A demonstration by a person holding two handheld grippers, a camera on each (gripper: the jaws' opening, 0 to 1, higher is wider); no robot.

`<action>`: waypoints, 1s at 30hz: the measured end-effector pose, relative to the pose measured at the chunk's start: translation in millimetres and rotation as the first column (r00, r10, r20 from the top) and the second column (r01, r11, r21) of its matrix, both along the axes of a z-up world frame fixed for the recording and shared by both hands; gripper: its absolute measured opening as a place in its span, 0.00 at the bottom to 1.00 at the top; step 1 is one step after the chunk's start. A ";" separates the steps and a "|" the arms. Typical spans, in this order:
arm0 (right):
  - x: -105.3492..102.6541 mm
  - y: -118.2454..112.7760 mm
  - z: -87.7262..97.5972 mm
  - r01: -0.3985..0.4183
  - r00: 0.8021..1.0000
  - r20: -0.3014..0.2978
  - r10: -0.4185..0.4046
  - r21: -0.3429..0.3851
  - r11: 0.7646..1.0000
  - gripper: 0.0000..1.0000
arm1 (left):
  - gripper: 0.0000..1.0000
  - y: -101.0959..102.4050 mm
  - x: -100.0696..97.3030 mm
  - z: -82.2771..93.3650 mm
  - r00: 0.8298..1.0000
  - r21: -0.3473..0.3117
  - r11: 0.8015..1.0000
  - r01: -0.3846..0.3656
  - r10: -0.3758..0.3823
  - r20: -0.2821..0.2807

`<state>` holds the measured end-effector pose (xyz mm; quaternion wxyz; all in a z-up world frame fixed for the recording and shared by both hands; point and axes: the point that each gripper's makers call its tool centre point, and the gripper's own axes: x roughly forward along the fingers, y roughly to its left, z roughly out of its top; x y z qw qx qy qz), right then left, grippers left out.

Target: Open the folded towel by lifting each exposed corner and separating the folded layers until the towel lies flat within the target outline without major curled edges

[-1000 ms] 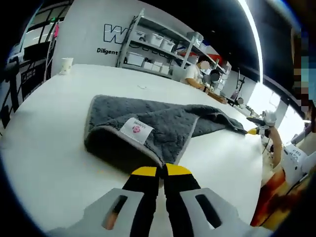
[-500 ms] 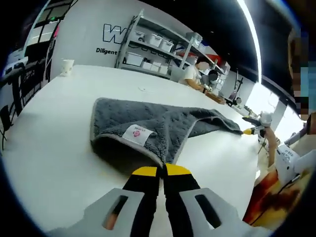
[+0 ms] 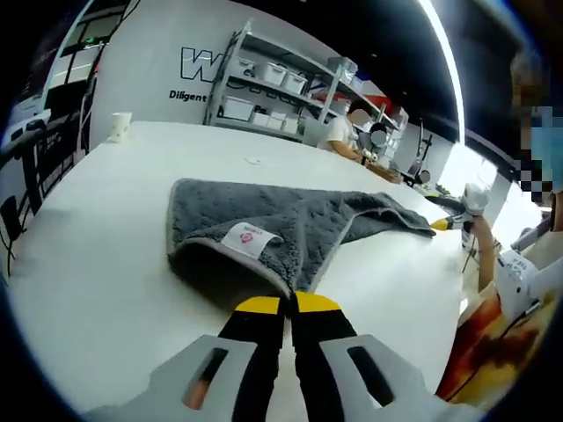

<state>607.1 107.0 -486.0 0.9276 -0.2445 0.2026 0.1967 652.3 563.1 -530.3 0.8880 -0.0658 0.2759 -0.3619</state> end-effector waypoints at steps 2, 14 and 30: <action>7.7 17.3 0.9 -0.041 0.999 0.011 0.041 -0.027 0.999 0.73 | 0.03 -0.3 -1.0 0.1 1.000 -0.002 1.000 0.004 -0.004 0.001; 42.1 80.4 -10.3 -0.202 0.977 0.028 0.213 -0.219 0.955 0.36 | 0.03 0.5 -0.2 0.8 1.000 0.005 1.000 0.009 -0.009 0.020; 69.7 116.4 -41.3 -0.310 0.945 -0.022 0.325 -0.371 0.876 0.16 | 0.03 1.2 -0.6 0.0 1.000 0.011 1.000 0.014 -0.014 0.023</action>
